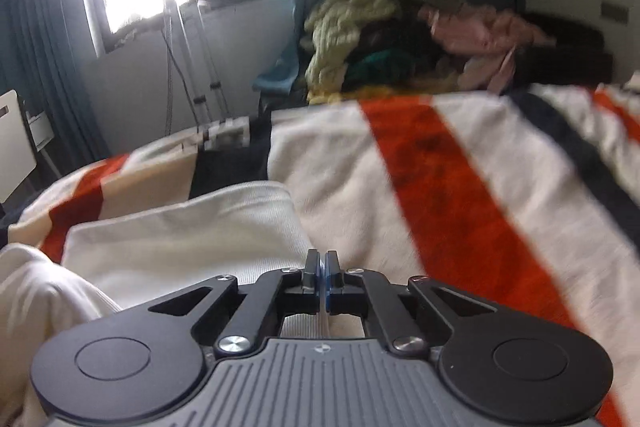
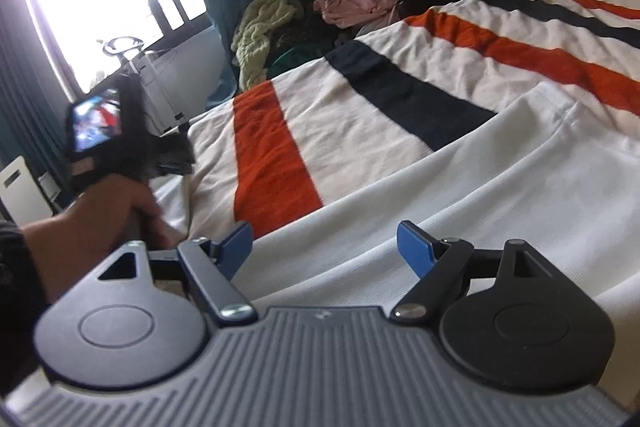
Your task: Fold clothes
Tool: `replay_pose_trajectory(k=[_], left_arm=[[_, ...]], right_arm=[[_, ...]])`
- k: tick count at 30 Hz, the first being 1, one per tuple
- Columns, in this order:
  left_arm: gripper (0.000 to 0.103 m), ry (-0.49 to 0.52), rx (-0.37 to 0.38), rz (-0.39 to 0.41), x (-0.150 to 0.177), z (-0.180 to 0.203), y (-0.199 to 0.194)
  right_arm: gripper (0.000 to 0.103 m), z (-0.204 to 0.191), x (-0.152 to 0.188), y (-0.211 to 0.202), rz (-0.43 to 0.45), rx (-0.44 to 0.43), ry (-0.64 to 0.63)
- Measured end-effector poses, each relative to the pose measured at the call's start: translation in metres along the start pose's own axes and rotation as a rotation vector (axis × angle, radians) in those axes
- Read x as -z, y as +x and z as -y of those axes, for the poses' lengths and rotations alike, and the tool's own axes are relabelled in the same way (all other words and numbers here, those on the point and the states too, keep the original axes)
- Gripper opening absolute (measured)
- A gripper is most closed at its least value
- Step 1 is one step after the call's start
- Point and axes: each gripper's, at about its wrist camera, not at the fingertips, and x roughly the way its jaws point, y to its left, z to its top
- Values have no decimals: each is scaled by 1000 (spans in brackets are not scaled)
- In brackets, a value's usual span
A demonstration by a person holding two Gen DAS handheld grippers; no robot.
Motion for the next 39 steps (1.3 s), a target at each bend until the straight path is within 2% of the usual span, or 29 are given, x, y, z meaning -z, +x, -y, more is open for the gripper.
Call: replay_pose_trajectory(k=[2, 4, 6, 10, 14, 17, 19, 23, 25, 26, 27, 30, 34, 37, 39], left_arm=[[1, -9, 40, 44, -11, 3, -21], [1, 35, 93, 92, -20, 15, -45], [1, 54, 168, 148, -24, 28, -69], [1, -17, 360, 233, -25, 52, -113], [1, -21, 506, 239, -15, 91, -149], [0, -17, 570, 218, -3, 113, -162], [0, 4, 555, 196, 6, 120, -164], [9, -49, 536, 102, 18, 101, -159], [21, -47, 547, 90, 25, 83, -167], [41, -38, 541, 90, 29, 73, -172], [56, -32, 523, 98, 34, 59, -178], [65, -42, 470, 101, 54, 14, -205], [74, -83, 387, 70, 88, -43, -244], [78, -91, 305, 90, 117, -81, -278], [80, -98, 263, 100, 136, -99, -293]], right_arm=[[81, 5, -3, -2, 9, 10, 18], [81, 10, -6, -4, 18, 21, 42], [81, 15, -9, -6, 38, 14, 61], [81, 22, -15, -14, 106, 21, 69], [81, 35, -19, -18, 127, 49, 112], [81, 49, -21, -22, 152, 84, 165], [83, 61, -21, -26, 170, 105, 214], [83, 75, -20, -32, 204, 84, 289], [83, 75, -21, -32, 207, 68, 289], [83, 74, -21, -32, 207, 59, 289], [83, 74, -22, -32, 207, 50, 289], [83, 72, -22, -30, 191, 15, 286], [83, 78, -22, -23, 120, -118, 386], [82, 85, -23, -10, 8, -261, 514], [82, 89, -24, -7, -21, -330, 591]])
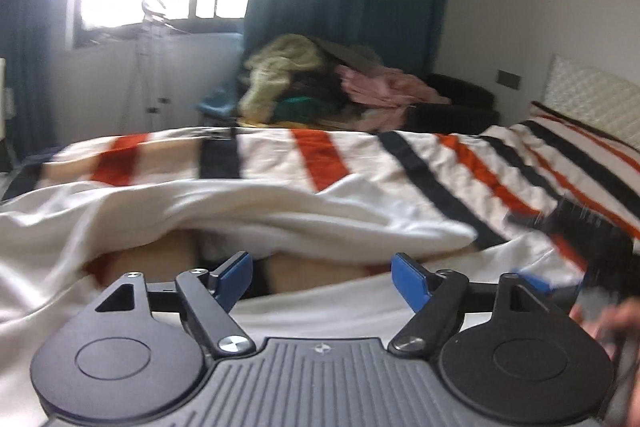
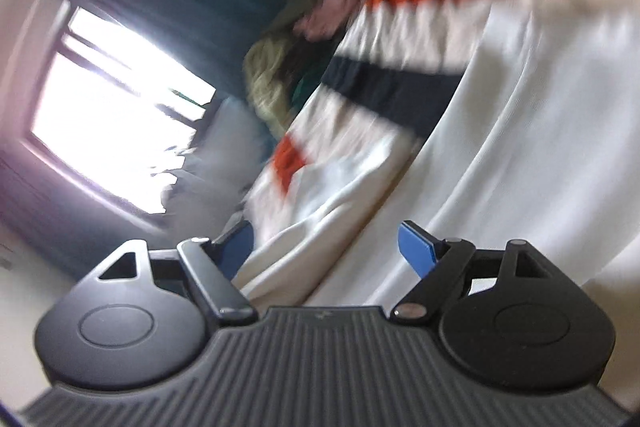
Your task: Fold clothes
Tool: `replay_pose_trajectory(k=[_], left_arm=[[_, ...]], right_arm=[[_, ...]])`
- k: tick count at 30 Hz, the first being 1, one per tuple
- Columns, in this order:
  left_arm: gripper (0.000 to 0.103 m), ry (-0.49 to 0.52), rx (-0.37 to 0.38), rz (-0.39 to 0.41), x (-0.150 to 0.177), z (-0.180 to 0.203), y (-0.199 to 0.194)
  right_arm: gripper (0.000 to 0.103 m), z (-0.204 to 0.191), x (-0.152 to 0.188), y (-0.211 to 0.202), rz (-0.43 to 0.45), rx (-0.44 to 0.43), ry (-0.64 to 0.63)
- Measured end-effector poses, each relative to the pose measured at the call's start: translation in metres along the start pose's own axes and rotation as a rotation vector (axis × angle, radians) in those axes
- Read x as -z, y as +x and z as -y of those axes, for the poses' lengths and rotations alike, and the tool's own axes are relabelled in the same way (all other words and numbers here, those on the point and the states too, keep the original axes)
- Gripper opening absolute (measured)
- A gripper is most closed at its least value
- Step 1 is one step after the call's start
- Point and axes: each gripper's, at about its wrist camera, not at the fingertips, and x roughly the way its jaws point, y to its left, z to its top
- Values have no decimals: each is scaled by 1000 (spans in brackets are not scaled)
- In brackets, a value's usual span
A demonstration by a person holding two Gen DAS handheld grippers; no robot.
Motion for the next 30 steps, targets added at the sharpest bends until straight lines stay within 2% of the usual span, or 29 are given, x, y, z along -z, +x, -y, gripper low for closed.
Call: replay_pose_trajectory(k=[3, 6, 8, 11, 14, 21, 26, 27, 28, 29, 30], left_arm=[[80, -57, -57, -6, 24, -20, -22], [80, -139, -94, -26, 43, -36, -26], [80, -183, -108, -39, 51, -43, -26], [80, -218, -125, -52, 57, -51, -25], [80, -235, -138, -61, 61, -54, -22], [80, -248, -143, -94, 64, -50, -4], [81, -239, -145, -104, 66, -46, 8], [81, -239, -145, -108, 67, -46, 11], [81, -239, -145, -112, 67, -46, 13], [81, -238, -149, -116, 68, -47, 16], [81, -237, -154, -120, 69, -47, 18]], right_arm=[[82, 3, -3, 6, -38, -52, 74], [82, 16, -7, 25, -99, -80, 185], [77, 25, -11, 36, -112, -63, 251], [76, 37, -20, 49, -111, -17, 295], [76, 44, -26, 59, -111, -13, 354], [76, 33, -42, 97, -104, 25, 272], [60, 28, -53, 129, -124, 109, 157], [47, 28, -54, 136, -127, 129, 126], [27, 28, -56, 143, -127, 158, 99], [19, 30, -57, 148, -124, 177, 90], [16, 33, -58, 153, -120, 191, 87]])
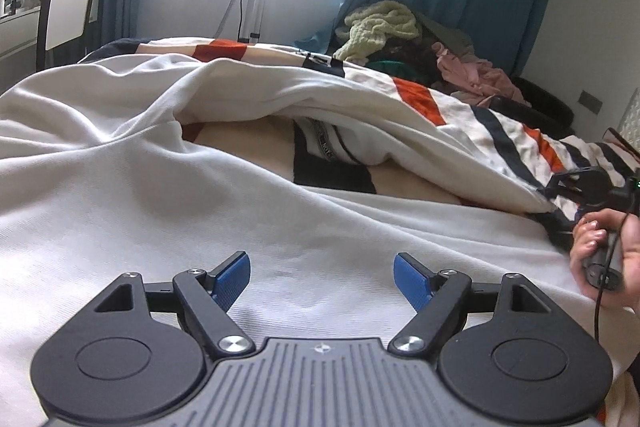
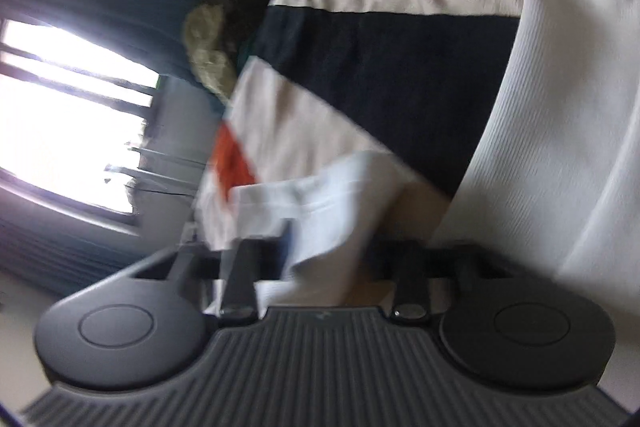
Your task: Fold clothes
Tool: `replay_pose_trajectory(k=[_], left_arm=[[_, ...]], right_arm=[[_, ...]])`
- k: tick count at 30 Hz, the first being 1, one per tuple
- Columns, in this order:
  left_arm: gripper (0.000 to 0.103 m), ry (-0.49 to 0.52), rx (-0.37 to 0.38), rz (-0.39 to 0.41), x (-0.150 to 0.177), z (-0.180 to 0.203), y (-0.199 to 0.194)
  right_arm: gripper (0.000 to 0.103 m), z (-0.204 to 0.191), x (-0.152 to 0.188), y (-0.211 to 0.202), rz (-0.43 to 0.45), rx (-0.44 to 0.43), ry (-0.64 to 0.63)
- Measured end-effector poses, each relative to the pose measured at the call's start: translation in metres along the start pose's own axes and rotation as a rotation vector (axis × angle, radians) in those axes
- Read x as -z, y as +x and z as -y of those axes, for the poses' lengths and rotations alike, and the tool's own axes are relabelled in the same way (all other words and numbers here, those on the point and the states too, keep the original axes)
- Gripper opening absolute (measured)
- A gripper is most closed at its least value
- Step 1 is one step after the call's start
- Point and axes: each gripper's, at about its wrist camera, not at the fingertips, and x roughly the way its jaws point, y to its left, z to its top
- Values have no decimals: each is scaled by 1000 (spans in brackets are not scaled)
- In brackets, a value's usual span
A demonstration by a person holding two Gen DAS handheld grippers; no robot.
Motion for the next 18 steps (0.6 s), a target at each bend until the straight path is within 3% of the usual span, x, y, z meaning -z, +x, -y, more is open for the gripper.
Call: replay_pose_trajectory(k=[5, 8, 13, 18], left_arm=[[81, -21, -4, -6, -2, -5, 10], [81, -30, -5, -6, -3, -7, 16], [81, -30, 9, -4, -4, -5, 24], [81, -24, 40, -5, -4, -3, 25]], right_arm=[[12, -7, -18, 13, 74, -71, -15], [10, -16, -30, 3, 165, -143, -26], [10, -37, -46, -31, 400, -268, -95], [10, -51, -50, -76, 668, -213, -225]])
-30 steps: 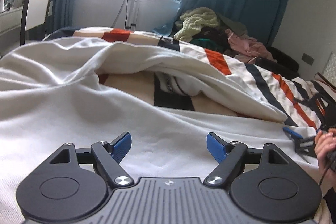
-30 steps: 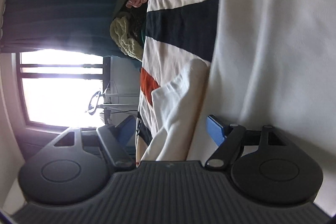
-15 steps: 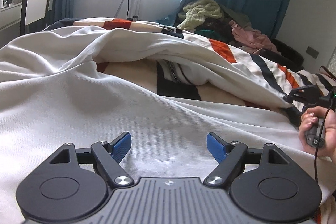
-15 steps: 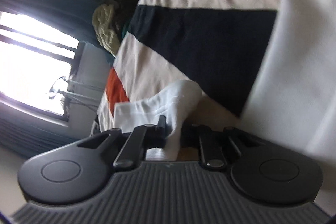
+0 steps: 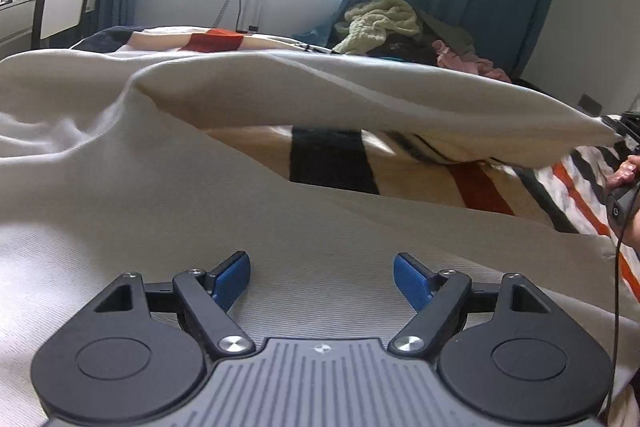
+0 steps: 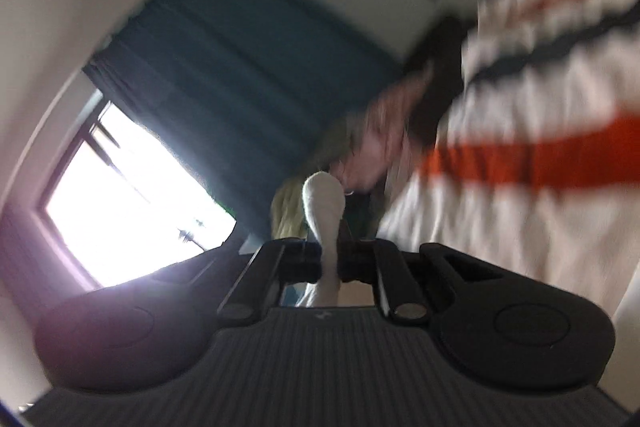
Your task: Fold clothes
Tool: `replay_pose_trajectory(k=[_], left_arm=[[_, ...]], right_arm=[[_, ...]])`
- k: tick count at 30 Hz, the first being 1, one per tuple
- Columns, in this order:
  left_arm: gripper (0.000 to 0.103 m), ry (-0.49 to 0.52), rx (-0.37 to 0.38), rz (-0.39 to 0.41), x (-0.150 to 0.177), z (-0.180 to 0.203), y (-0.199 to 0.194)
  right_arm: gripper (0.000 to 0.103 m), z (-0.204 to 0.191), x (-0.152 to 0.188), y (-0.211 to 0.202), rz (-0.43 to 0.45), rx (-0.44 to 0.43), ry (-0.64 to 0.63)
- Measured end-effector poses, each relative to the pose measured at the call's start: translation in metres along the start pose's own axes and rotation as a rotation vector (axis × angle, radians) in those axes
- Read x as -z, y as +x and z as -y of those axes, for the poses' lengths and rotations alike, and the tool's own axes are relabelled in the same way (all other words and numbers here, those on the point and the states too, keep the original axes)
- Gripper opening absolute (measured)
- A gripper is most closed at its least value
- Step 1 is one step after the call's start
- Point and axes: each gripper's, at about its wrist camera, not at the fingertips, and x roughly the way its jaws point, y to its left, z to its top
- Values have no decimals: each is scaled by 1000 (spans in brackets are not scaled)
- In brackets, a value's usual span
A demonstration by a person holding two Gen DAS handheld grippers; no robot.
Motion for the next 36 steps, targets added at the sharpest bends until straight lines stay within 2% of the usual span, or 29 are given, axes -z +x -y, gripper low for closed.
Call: replay_pose_trajectory(k=[3, 7, 10, 14, 19, 22, 24, 25, 27, 29, 32, 34, 36], left_arm=[[81, -15, 20, -1, -2, -1, -1], [81, -99, 74, 4, -11, -14, -3], [82, -250, 156, 3, -25, -38, -1], [85, -539, 262, -9, -41, -85, 17], [83, -714, 286, -17, -55, -122, 46], [70, -824, 287, -19, -55, -136, 57], [51, -864, 285, -14, -53, -143, 61], [46, -878, 282, -12, -51, -146, 63], [21, -911, 270, -19, -47, -153, 68], [9, -964, 278, -37, -45, -159, 75], [7, -978, 334, 38, -45, -163, 76], [6, -947, 351, 70, -48, -161, 74], [6, -960, 396, 103, -49, -161, 73]], right_arm=[[10, 9, -3, -7, 12, 82, 9], [10, 21, 3, -7, -56, 150, 13], [10, 27, 5, -11, -98, 182, 13], [10, 32, 2, -19, -163, 223, 9], [10, 38, 2, -29, -212, 272, 25], [10, 36, 4, -22, -233, 300, 22], [10, 34, 3, -4, -282, 340, 61], [10, 32, 1, 9, -311, 353, 81], [10, 18, -3, 38, -356, 358, 79], [10, -15, -3, 71, -402, 326, -18], [10, -75, -2, 114, -449, 258, -174], [10, -110, -14, 117, -372, 125, -195], [10, -135, -26, 111, -276, -14, -204]])
